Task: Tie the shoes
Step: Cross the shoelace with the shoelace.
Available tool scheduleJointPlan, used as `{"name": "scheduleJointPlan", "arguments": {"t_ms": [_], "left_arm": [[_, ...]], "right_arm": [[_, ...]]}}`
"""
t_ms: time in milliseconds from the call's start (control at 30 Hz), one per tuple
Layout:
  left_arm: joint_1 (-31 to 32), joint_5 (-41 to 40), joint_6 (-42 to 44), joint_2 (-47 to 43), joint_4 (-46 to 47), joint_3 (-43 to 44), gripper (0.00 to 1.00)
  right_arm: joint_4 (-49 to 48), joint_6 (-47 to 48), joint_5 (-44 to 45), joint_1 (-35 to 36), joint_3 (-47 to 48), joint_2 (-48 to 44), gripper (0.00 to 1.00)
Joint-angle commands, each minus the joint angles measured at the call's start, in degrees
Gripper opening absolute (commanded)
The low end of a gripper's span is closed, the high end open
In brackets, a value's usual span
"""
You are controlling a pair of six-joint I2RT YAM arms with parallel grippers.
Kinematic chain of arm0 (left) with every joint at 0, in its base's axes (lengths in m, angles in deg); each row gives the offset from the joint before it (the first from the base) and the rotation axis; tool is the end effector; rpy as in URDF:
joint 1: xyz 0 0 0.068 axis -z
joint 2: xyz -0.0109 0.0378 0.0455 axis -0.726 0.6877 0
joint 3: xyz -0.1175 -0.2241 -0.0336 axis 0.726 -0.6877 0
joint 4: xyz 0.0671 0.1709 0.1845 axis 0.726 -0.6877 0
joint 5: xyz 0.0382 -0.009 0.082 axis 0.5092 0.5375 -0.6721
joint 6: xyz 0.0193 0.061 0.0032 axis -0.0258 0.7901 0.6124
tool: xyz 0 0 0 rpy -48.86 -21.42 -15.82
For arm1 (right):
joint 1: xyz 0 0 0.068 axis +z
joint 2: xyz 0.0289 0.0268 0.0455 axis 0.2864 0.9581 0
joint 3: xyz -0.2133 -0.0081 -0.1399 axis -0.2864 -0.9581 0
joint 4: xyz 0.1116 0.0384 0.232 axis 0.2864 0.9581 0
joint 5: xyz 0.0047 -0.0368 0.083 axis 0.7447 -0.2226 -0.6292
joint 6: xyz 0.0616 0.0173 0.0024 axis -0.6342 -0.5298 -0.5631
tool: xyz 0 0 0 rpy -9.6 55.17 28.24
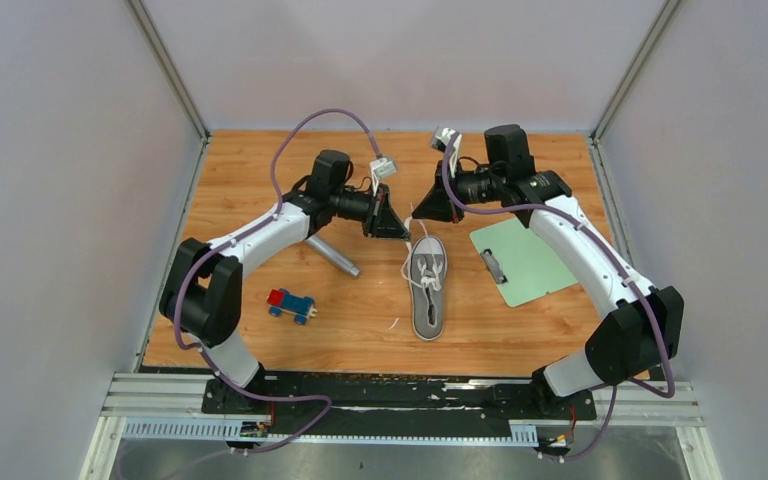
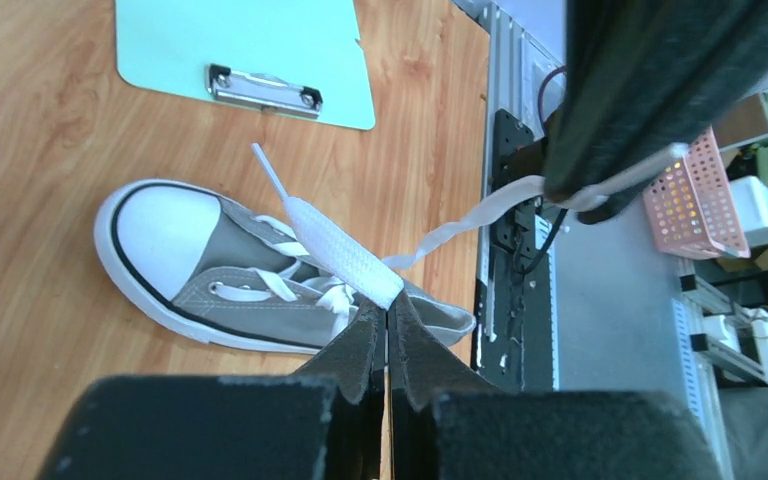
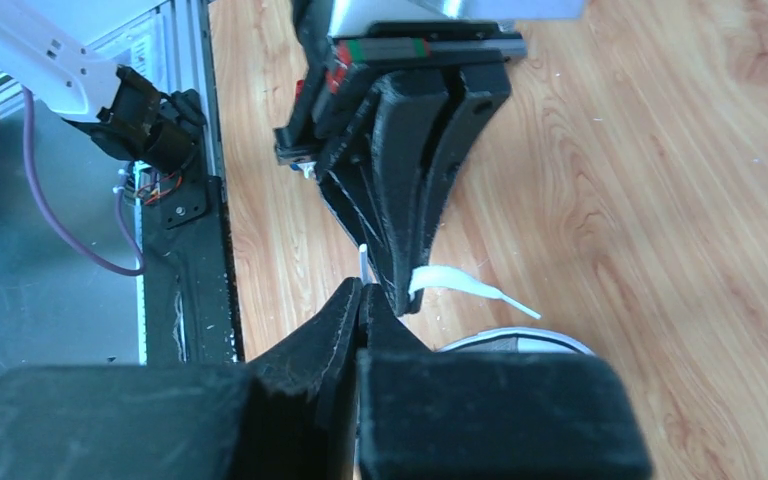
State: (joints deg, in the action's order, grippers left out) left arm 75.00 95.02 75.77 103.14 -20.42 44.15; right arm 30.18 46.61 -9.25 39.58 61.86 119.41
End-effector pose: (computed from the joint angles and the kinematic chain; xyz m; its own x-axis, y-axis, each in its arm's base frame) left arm 0.3065 -0.2153 0.2559 -0.6077 0.2331 -0.7592 0.7925 0.1167 -0.5986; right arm 0.2866 0.1642 0.3396 -0.3543 -0.2954 -0.8873 -0.9253 0.2482 0.2868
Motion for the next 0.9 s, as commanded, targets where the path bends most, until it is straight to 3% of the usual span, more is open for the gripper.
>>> {"name": "scheduleJointPlan", "arguments": {"t_ms": [0, 167, 433, 867], "left_arm": [[1.3, 4.1, -5.9, 1.4, 9.3, -1.6, 0.0], [2.8, 4.5, -7.8, 2.6, 12.6, -2.9, 0.0], [5.0, 3.1, -19.3, 5.4, 24.7, -5.0, 0.0], [5.2, 3.2, -19.8, 8.2, 23.3, -6.4, 0.0]], "right_arm": [[-4.7, -1.8, -5.4, -0.2, -1.0, -2.3, 0.0], [-4.8, -3.0, -7.8, -0.3, -1.8, -2.7, 0.0], [-7.0, -5.9, -8.1, -0.3, -3.1, -3.0, 0.0], [-8.5, -4.3, -5.1, -0.2, -7.2, -1.8, 0.0]]}}
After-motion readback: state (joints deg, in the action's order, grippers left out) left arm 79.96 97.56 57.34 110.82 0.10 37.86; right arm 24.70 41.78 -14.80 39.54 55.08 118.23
